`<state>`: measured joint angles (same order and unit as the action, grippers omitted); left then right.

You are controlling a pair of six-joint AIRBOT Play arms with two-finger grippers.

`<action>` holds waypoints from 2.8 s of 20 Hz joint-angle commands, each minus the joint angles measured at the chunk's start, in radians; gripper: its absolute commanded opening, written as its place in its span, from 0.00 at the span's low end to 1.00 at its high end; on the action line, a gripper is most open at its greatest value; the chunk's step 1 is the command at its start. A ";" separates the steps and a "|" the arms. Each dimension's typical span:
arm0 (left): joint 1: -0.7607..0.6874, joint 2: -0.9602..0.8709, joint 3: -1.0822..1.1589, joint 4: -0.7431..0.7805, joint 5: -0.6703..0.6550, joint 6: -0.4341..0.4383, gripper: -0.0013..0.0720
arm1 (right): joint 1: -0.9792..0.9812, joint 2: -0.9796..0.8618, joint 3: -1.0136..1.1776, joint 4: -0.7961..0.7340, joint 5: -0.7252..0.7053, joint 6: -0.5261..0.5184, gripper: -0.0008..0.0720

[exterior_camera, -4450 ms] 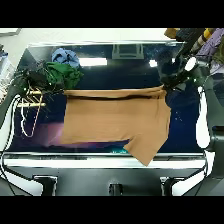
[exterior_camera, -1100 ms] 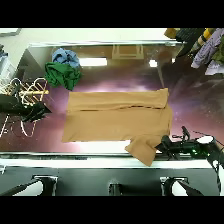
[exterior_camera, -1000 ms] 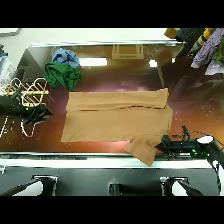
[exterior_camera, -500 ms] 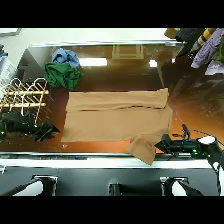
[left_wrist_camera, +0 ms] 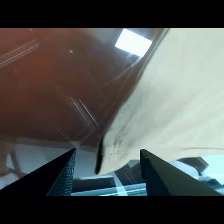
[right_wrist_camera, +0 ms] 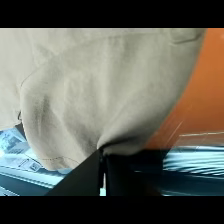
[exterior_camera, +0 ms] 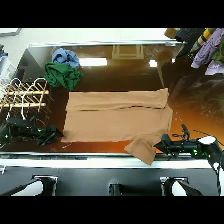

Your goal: Fold the clothes and pants, and hang the long-sleeved shirts on hangers.

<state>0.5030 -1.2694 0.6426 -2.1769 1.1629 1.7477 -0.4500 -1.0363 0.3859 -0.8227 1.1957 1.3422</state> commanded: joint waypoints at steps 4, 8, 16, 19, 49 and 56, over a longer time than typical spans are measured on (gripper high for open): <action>-0.001 -0.034 -0.013 -0.053 0.007 0.037 0.66 | 0.000 0.001 0.001 0.000 0.002 -0.008 0.05; -0.003 -0.053 -0.013 -0.053 0.006 0.037 0.58 | 0.000 0.001 0.001 0.000 0.002 -0.011 0.05; -0.048 -0.066 -0.012 -0.048 0.011 0.055 0.04 | 0.000 0.027 0.001 -0.001 0.018 -0.023 0.05; -0.029 -0.029 -0.012 -0.032 0.049 0.048 0.04 | 0.000 0.102 0.001 -0.013 0.068 -0.022 0.05; -0.228 -0.356 0.784 0.030 -0.134 -0.141 0.04 | 0.282 -0.430 0.885 -0.193 -0.124 0.222 0.05; -0.262 -0.529 0.940 0.035 -0.138 -0.159 0.04 | 0.282 -0.450 0.888 -0.256 -0.220 0.297 0.05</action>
<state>0.2531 -1.7367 1.5257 -2.1452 1.0294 1.5967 -0.1692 -1.4742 1.2655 -1.0512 1.0233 1.6032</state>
